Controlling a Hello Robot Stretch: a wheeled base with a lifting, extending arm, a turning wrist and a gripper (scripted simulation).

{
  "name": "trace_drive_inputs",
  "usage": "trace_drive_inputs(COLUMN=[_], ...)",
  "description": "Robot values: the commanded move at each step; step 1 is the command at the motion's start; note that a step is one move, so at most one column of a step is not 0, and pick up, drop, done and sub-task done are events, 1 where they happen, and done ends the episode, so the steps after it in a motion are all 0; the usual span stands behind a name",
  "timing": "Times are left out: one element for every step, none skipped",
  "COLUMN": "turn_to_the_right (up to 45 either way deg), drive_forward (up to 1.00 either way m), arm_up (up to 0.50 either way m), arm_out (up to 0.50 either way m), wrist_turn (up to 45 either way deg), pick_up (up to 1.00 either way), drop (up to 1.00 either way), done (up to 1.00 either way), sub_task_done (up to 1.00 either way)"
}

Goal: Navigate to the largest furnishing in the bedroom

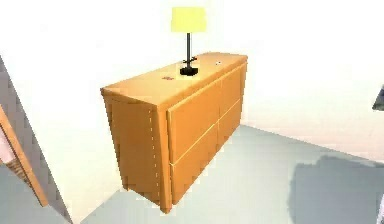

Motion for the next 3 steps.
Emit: trace_drive_inputs(turn_to_the_right=[0.0, 30.0, 0.0], drive_forward=[0.15, 0.00, 1.00], arm_up=[0.00, 0.00, 0.00], arm_out=[0.00, 0.00, 0.00], wrist_turn=[0.0, 0.0, 0.0], pick_up=[0.00, 0.00, 0.00], drop=[0.00, 0.00, 0.00], done=[0.00, 0.00, 0.00], sub_task_done=[0.00, 0.00, 0.00])
